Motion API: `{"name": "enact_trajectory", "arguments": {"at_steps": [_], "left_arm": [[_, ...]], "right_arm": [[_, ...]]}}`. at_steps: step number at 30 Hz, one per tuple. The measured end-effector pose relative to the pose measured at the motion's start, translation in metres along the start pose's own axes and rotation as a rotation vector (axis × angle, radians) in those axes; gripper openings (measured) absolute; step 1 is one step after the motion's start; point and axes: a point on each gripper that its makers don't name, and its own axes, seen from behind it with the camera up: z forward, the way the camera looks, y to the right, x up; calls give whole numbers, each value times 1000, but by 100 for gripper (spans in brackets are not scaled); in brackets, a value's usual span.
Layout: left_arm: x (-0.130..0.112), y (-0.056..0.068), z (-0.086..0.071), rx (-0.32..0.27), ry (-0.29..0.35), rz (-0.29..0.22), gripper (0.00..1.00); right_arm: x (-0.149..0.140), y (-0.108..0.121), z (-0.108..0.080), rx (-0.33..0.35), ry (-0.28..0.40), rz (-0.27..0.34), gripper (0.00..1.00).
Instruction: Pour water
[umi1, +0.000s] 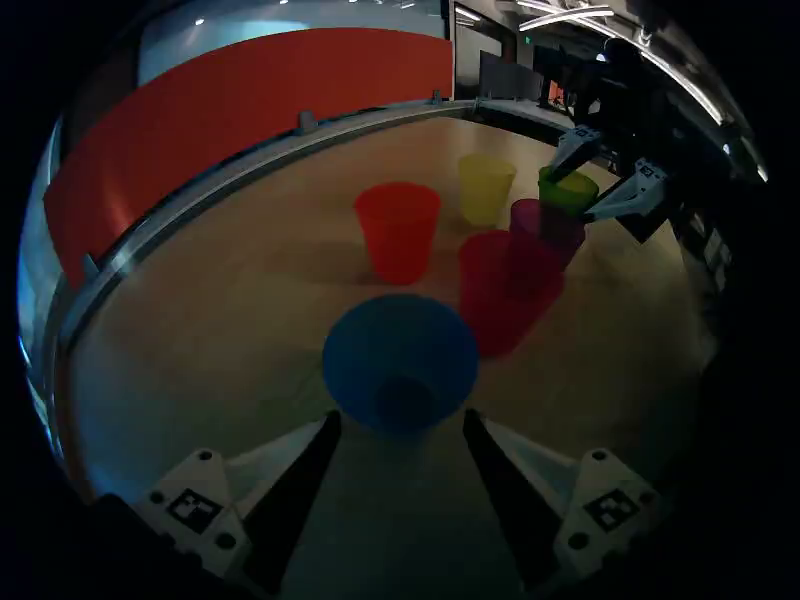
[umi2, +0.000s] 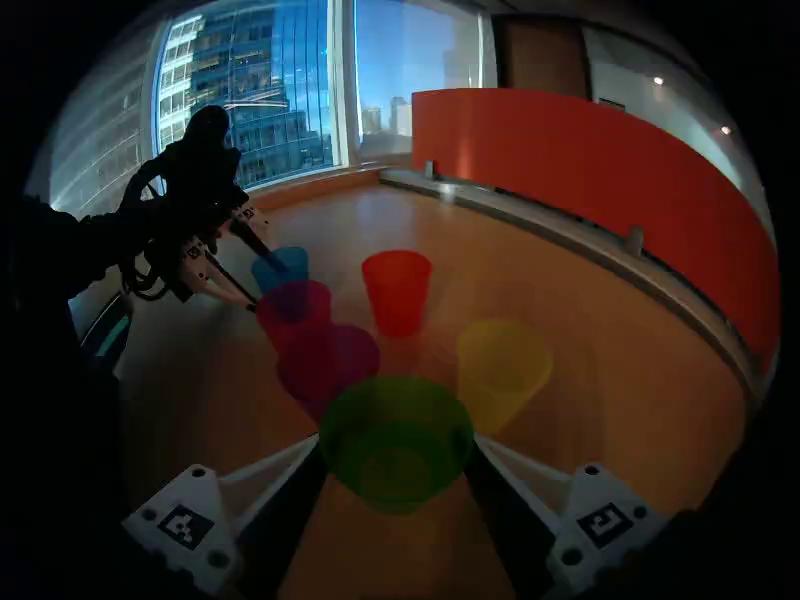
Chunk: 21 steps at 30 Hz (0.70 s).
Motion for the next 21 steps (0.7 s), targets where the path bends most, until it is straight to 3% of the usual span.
{"name": "enact_trajectory", "arguments": {"at_steps": [3,12,21], "left_arm": [[-3,0,-6,12,5,2,91],[0,-1,-22,24,54,-53,91],[4,1,-26,23,74,-83,91]], "right_arm": [[-5,0,3,-1,-7,-2,90],[-14,1,8,-2,-13,0,90],[-17,0,9,-7,-9,9,90]]}}
